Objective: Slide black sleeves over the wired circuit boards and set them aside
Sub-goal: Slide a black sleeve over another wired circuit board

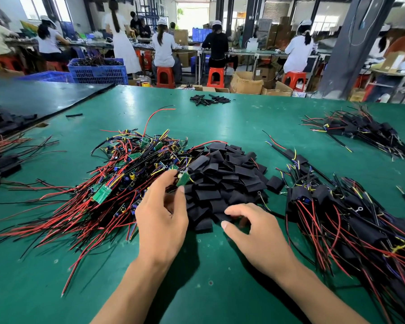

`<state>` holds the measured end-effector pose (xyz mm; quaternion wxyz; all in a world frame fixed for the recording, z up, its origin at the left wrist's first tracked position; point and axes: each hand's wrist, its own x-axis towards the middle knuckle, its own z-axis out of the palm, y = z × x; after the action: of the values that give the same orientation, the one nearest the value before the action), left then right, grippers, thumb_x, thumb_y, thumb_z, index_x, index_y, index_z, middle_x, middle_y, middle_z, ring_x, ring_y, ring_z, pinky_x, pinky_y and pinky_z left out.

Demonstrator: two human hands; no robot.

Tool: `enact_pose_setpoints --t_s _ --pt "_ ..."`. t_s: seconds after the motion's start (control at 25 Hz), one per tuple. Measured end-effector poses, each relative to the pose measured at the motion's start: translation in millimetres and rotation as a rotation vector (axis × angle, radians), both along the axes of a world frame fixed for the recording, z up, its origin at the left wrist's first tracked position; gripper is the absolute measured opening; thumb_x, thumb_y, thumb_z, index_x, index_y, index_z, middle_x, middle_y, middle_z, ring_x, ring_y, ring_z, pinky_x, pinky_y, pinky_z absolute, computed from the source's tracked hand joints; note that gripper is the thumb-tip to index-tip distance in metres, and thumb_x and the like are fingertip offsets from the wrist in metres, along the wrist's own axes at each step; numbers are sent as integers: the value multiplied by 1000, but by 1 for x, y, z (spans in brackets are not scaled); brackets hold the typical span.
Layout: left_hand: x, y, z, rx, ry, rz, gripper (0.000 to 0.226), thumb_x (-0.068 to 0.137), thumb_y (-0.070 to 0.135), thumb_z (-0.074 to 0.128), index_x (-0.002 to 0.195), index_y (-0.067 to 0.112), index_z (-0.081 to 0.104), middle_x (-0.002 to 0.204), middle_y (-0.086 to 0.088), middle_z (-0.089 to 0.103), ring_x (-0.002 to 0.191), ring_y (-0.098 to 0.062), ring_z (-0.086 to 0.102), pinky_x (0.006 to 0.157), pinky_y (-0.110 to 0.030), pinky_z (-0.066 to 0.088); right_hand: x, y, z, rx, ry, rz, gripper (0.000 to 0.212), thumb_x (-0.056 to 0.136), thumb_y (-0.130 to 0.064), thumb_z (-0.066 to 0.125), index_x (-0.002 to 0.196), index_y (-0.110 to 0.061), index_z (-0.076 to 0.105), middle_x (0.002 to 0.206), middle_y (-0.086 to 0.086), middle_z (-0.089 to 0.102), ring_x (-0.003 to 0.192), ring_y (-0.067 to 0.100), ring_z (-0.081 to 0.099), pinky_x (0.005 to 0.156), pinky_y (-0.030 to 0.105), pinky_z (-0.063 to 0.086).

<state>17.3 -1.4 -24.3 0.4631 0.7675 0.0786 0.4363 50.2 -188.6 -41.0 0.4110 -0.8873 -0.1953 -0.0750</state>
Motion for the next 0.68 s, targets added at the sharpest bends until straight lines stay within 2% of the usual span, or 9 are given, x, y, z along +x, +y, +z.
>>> enact_pose_setpoints --t_s 0.12,0.24,0.36,0.52,0.68 --pt "-9 -14 -1 71 -46 -97 24 88 9 64 110 19 68 100 12 69 81 -2 69 75 -9 48 2 1 2 50 -15 -37 11 90 -22 70 99 -27 74 98 -18 67 100 3 58 90 13 40" --pt "-13 -22 -1 238 -55 -160 27 86 -4 65 104 14 70 100 12 67 89 3 61 81 -5 41 1 2 5 172 -10 -90 12 95 -21 64 89 -31 68 83 -14 68 83 3 60 76 15 43" --pt "-14 -22 -2 329 -94 -217 28 85 -10 61 103 10 71 107 6 67 102 0 61 88 -14 46 2 0 8 353 78 -132 15 99 -23 58 88 -31 64 67 -3 62 61 7 54 59 12 40" --pt "-15 -26 -4 439 -141 -233 25 86 -5 61 105 7 72 110 0 67 102 -12 64 88 -25 52 5 -1 14 593 241 -51 30 100 -8 51 94 -31 69 64 -5 51 56 12 44 53 18 38" --pt "-12 -28 -7 507 -139 -198 25 88 -2 62 109 7 73 110 -3 69 97 -21 66 86 -35 53 2 1 18 566 331 101 40 98 -2 49 90 -31 76 59 -3 54 53 13 46 54 21 37"
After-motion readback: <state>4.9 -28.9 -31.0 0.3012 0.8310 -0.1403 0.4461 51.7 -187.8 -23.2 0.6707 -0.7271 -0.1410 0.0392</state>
